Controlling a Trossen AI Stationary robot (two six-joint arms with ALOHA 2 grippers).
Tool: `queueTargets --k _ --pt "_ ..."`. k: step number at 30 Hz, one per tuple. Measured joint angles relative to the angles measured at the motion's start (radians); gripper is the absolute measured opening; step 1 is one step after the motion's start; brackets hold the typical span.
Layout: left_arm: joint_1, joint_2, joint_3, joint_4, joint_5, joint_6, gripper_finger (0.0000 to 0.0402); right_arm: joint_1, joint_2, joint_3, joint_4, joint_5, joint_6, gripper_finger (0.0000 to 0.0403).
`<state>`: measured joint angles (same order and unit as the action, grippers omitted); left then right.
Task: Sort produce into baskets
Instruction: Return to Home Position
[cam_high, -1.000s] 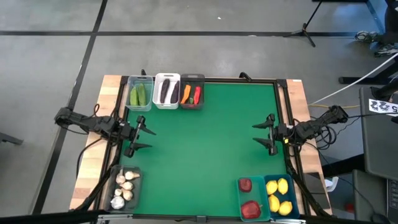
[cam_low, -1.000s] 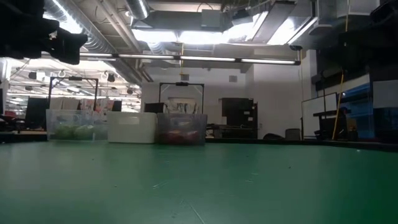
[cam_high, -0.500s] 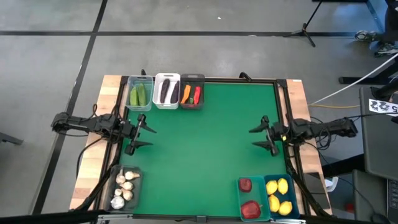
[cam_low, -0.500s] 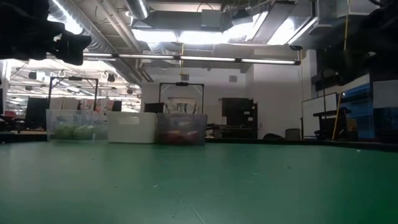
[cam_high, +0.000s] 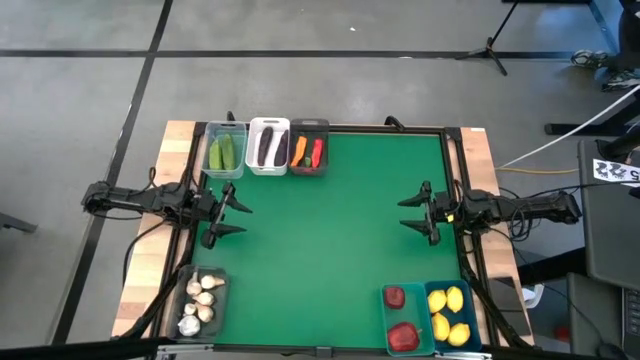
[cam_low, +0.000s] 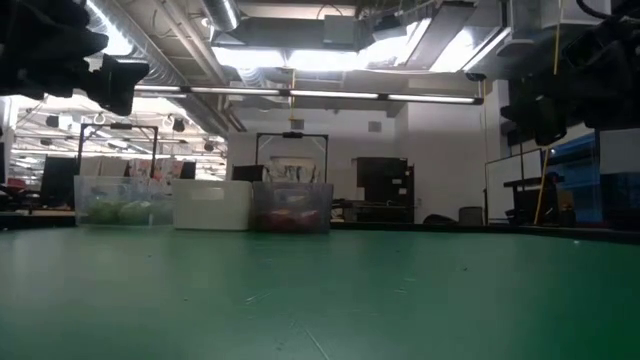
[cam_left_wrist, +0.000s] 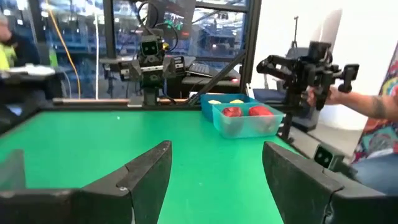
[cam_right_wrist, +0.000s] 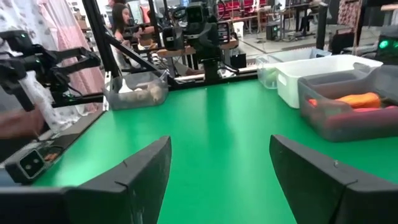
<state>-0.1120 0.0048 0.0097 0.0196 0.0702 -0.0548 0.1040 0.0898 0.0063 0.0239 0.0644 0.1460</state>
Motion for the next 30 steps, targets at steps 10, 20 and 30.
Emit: queueTargets --k 10,20,30 --pt "0.0 0.0 0.0 0.0 -0.002 -0.05 0.0247 0.0 0.0 0.0 0.014 -0.003 0.005 0.027" --pt "0.0 0.0 0.0 0.0 -0.004 -0.05 0.0247 0.0 0.0 0.0 0.022 -0.003 0.006 0.027" --pt "0.0 0.0 0.0 0.0 -0.004 -0.048 0.0247 0.0 0.0 0.0 0.024 -0.003 0.006 0.027"
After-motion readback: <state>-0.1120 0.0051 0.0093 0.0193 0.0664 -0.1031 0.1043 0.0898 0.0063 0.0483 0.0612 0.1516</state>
